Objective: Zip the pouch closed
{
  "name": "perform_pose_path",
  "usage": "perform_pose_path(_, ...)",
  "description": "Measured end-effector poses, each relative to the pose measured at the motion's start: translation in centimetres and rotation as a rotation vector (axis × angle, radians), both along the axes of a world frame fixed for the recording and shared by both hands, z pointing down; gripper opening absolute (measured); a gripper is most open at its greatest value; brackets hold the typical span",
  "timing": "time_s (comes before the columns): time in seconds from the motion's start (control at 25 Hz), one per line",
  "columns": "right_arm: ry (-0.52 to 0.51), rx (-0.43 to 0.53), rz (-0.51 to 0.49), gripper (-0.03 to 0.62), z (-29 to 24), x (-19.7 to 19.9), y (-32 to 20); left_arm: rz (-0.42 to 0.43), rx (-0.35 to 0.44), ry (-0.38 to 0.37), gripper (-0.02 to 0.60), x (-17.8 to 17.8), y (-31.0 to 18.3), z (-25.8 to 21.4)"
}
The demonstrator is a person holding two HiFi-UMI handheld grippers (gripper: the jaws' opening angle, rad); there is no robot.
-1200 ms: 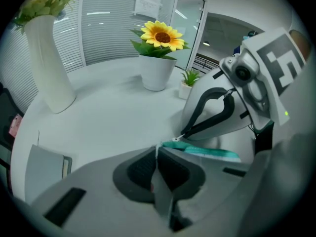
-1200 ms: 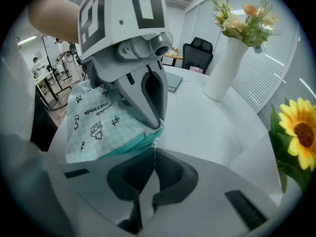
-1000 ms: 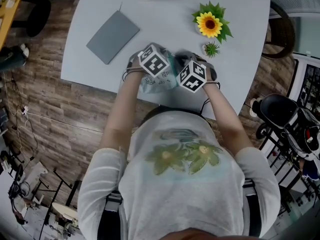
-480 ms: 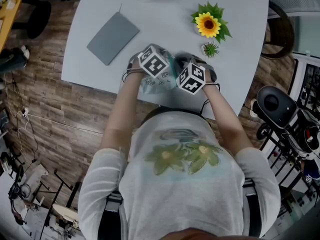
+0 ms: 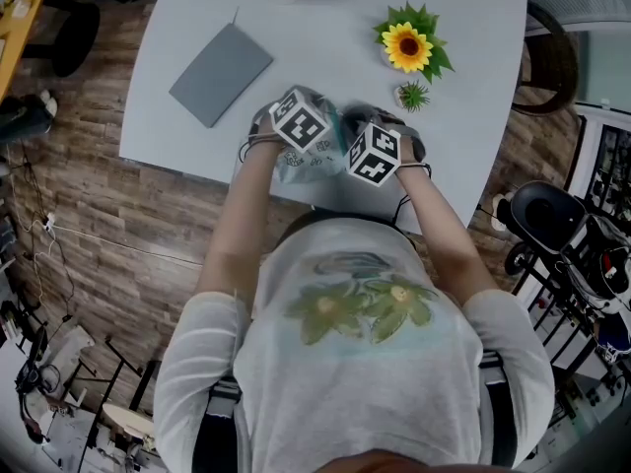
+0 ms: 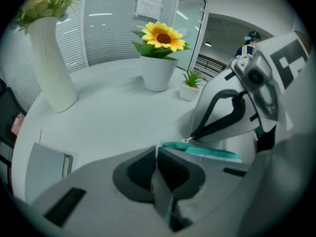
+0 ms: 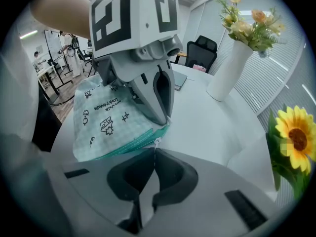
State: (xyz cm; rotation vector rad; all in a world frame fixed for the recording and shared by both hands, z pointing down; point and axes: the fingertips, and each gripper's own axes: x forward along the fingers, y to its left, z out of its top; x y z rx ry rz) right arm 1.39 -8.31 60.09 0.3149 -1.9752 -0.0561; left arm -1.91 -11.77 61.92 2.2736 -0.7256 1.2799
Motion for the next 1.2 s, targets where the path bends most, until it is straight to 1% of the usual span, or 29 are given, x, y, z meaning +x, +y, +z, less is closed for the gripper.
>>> perform_pose_path(0.68,-0.002,-0.014,0.001,0.019,-0.1,0.2,0.9,-0.009,0.015,-0.007,0.018,0.0,0.0,0.0)
perform_pose_path(0.88,0.005,-0.035,-0.005,0.019,0.3,0.5,1.6,-0.015,0.017,-0.007,0.019,0.0,-0.1,0.2)
perform_pose_path(1.2,0.009,-0.031,-0.004,0.02,0.2,0.6,1.7,-0.027,0.022,0.001,0.02,0.1,-0.1,0.2)
